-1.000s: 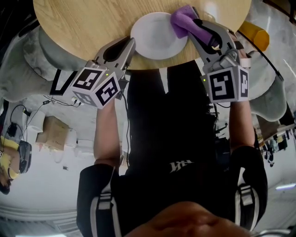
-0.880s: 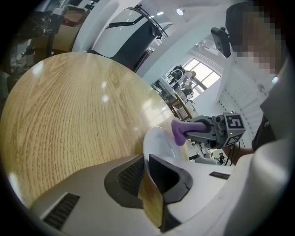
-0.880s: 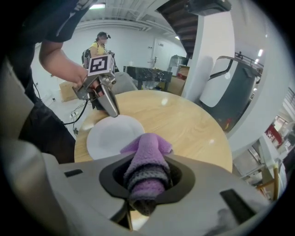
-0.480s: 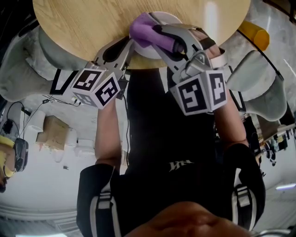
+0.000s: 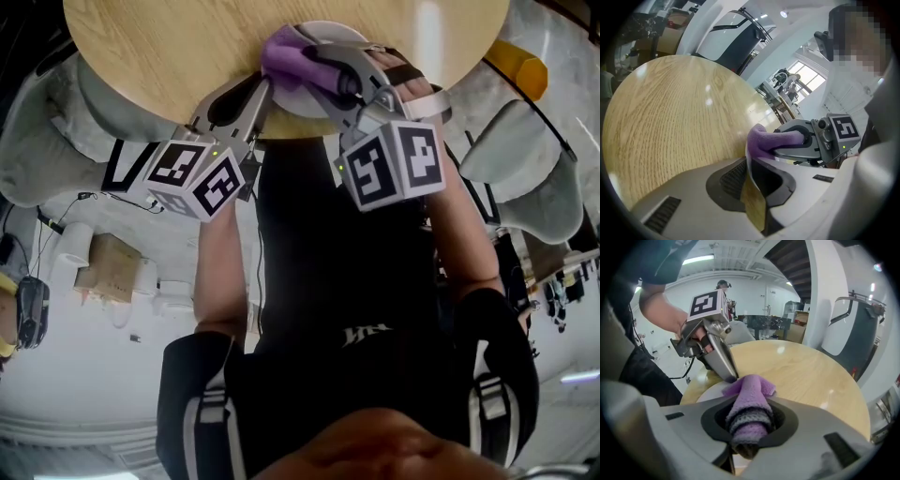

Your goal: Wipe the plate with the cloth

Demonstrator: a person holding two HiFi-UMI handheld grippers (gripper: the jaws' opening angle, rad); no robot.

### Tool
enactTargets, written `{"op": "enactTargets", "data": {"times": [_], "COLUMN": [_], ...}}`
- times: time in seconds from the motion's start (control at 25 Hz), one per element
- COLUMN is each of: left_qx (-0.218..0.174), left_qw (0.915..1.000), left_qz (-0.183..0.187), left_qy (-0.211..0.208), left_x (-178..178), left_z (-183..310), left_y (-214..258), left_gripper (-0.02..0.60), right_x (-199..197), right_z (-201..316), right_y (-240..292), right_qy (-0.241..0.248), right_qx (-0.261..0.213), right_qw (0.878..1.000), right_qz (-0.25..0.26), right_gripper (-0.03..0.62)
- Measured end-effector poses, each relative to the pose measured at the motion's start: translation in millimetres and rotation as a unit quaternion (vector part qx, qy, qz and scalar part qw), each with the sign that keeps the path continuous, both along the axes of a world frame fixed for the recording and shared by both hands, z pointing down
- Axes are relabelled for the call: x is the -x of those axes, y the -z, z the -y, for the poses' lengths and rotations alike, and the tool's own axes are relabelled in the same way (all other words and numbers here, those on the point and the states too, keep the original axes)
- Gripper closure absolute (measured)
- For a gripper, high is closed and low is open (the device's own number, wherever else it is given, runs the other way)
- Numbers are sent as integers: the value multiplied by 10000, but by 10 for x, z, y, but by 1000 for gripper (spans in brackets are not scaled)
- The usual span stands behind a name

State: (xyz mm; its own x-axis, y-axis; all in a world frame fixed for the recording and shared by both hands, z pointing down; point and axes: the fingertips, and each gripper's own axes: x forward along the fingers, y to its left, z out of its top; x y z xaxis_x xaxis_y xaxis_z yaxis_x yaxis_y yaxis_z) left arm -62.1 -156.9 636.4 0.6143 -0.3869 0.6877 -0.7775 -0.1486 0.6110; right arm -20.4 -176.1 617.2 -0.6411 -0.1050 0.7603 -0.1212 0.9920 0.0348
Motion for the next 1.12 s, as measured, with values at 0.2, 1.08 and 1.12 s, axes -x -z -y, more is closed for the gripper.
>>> {"op": "enactTargets", "data": {"times": [0.2,1.08,1.12], "left_qx": [-33,-30,-41], "left_qw": [10000,10000,10000], "left_qz": [23,39,43], "left_qy": [-41,-30,-17], "left_x": [8,10,9], "left_z": [-6,2,11], "left_y": [-2,18,23], "left_gripper": [537,538,537], "right_x": [-329,-566,-445], "right_z": [32,64,48], "right_y": [-38,406,386], "right_qy": [-114,-609,-511], "right_qx": [-21,-73,-68], "right_qw": [9997,9981,9985], "right_qz": [-235,98,191], "right_gripper": [499,500,500]}}
